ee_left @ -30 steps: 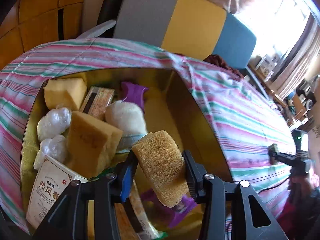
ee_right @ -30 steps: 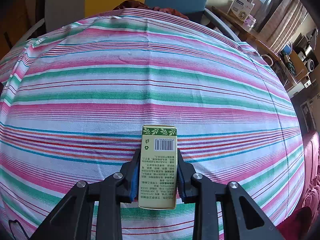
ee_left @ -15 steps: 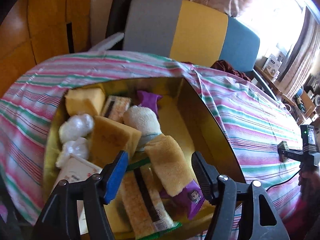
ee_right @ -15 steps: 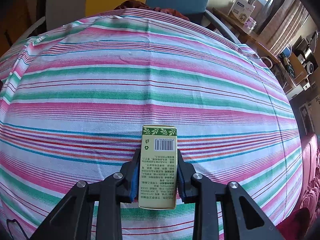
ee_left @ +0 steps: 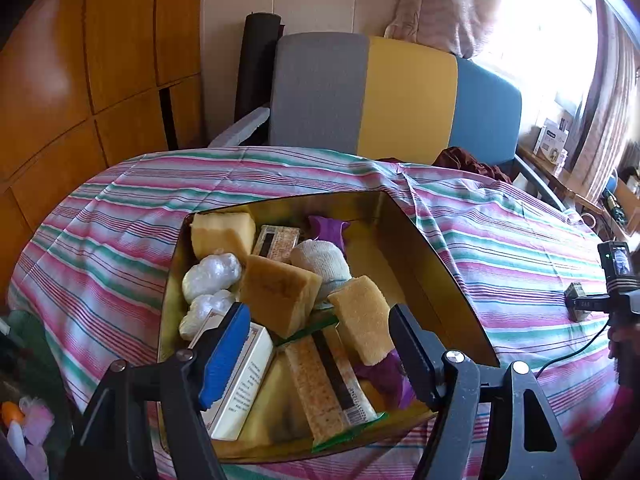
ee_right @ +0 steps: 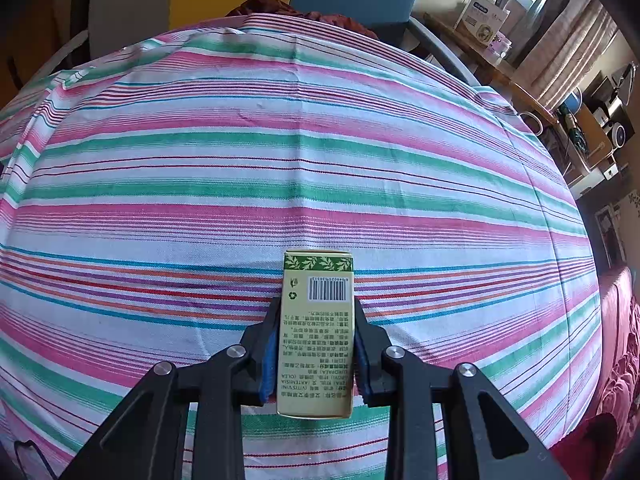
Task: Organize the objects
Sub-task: 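Lower the yellow sponge into the gold tray and open the left tool, then carry the green-white box into the gold tray and open the right tool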
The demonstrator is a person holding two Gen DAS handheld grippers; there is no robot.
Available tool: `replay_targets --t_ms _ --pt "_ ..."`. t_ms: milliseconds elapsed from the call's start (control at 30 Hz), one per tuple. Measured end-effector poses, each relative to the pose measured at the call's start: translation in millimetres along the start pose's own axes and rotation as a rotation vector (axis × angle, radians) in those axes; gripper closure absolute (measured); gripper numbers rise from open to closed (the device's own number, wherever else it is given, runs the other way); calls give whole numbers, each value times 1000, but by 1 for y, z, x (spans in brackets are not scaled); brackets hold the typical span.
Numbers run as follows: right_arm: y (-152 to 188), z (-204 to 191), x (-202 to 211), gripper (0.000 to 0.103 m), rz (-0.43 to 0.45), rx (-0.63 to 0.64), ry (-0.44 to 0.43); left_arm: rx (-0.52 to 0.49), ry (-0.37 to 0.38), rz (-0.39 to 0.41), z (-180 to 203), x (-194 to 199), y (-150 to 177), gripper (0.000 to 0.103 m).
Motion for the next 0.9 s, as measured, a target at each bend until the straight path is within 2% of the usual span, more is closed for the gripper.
replay_targets --t_ms 200,400,500,633,767,900 --pt "-1 -17 19 73 16 21 -80 4 3 6 -4 5 4 30" --pt "-2 -79 76 73 114 121 -205 23 10 11 -8 7 5 30" --pt "5 -137 119 73 180 234 -307 64 -5 39 -23 17 2 30" --pt "29 -227 167 73 244 417 -436 135 -57 65 -55 29 2 23" --pt "63 -312 188 73 233 592 -532 194 -116 66 -86 37 10 19" --pt "86 -374 183 73 199 701 -544 242 -152 53 -108 39 23 15"
Point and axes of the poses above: each gripper's, at about its wrist camera, not at the fingertips, and x roughly against the way its jaws point, z to its right, y to its underside, the point moved 3 cm from there along -x, roughly the way its jaws point, and after that the axes turned 7 degrees about -z, right-handed, at the moved point
